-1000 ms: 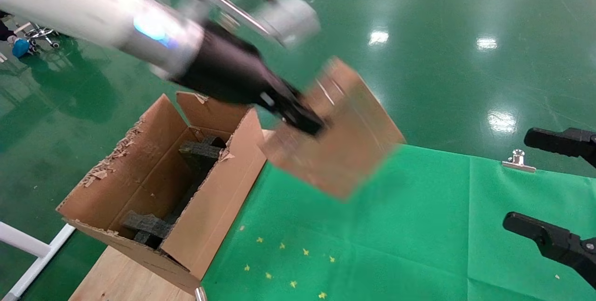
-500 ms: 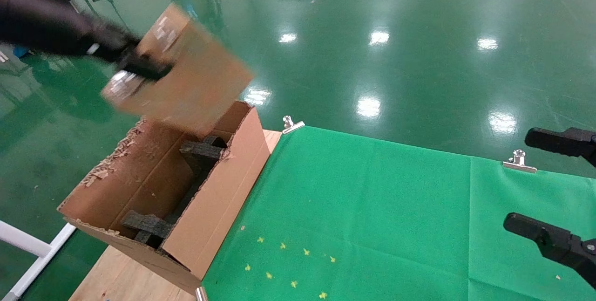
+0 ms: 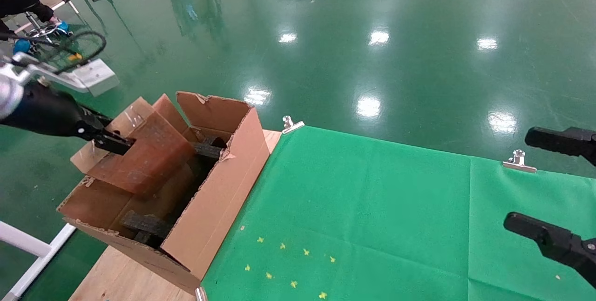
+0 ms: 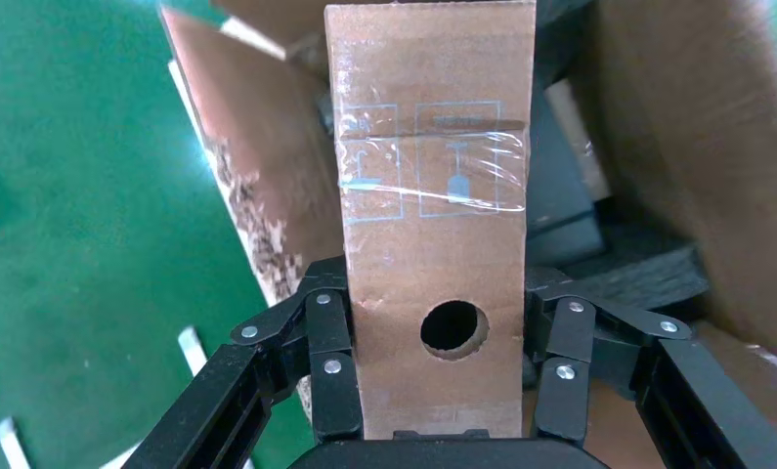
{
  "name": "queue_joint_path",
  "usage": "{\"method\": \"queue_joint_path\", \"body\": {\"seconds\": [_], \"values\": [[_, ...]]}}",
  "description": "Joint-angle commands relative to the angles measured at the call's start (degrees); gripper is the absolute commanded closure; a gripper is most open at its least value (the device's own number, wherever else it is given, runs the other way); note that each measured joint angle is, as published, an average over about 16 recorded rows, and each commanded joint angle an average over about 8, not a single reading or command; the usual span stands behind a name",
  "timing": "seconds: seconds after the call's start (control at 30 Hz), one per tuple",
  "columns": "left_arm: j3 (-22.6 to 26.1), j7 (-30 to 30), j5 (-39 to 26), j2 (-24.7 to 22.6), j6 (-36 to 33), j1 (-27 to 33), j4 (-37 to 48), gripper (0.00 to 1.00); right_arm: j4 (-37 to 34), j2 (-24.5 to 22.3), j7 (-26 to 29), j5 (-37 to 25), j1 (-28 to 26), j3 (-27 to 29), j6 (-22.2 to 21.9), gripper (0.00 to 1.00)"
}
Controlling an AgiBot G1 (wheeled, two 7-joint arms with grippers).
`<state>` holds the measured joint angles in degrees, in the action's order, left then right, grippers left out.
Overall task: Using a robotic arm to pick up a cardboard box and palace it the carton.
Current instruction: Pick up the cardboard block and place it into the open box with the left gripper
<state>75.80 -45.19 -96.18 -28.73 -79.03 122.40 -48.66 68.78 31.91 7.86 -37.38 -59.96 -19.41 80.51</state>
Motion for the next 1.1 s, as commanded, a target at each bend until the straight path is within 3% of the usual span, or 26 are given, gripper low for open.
{"method": "queue_joint_path", "body": {"seconds": [0.03,0.43,0.87,0.9,1.1], "values": [[0.70,1.90,-0.58,-0.72,1.80,-1.75,3.40,1.00,0.00,0.00,0.00,0.00,0.00,0.00,0.00,0.00],[1.65,4.98,-0.25,-8.52,9.13,-8.77,24.48,1.00,0.00,0.00,0.00,0.00,0.00,0.00,0.00,0.00],[1.38,3.38,0.96,-16.02,14.61,-14.90,41.35,1.00,0.00,0.00,0.00,0.00,0.00,0.00,0.00,0.00],[1.32,3.48,1.07,-16.38,15.04,-15.29,42.03,0.94,0.00,0.00,0.00,0.00,0.00,0.00,0.00,0.00],[1.02,3.90,1.58,-17.89,17.09,-16.97,44.82,0.20,-0.01,0.00,0.00,0.00,0.01,0.00,-0.01,0.00]]}}
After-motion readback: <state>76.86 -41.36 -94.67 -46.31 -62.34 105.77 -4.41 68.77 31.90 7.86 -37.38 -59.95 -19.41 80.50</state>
